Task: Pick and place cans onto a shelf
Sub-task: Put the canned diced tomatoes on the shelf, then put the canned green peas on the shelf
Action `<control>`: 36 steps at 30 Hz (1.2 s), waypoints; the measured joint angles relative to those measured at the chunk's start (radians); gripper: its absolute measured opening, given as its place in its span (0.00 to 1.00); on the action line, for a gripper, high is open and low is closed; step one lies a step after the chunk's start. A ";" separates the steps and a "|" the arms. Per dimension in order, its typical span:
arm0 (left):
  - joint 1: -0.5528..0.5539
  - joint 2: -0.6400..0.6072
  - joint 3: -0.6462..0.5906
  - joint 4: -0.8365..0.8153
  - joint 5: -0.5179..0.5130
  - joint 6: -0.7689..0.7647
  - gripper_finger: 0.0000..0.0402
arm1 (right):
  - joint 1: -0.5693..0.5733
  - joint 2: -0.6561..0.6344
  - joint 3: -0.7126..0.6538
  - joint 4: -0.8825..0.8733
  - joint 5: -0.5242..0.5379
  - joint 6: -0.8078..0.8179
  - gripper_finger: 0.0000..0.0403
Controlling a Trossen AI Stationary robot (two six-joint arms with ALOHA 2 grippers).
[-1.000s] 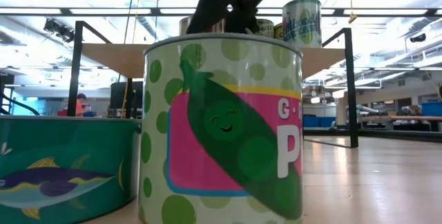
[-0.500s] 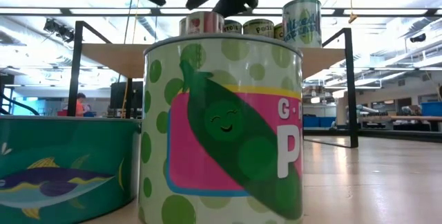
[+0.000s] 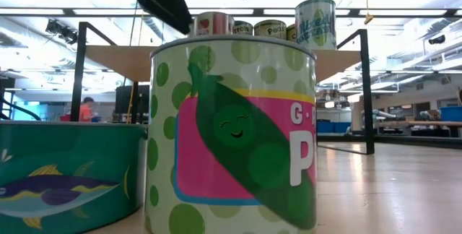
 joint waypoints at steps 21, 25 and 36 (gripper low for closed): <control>0.091 0.163 0.000 0.367 -0.026 0.045 0.56 | 0.222 -0.098 0.030 -0.311 0.116 0.403 0.86; 0.099 0.168 0.000 0.419 -0.024 0.102 0.55 | 0.256 -0.105 0.030 -0.362 0.117 0.454 0.86; 0.003 0.068 0.002 0.412 0.235 0.127 0.55 | 0.420 -0.151 -0.084 -0.319 0.170 0.496 0.86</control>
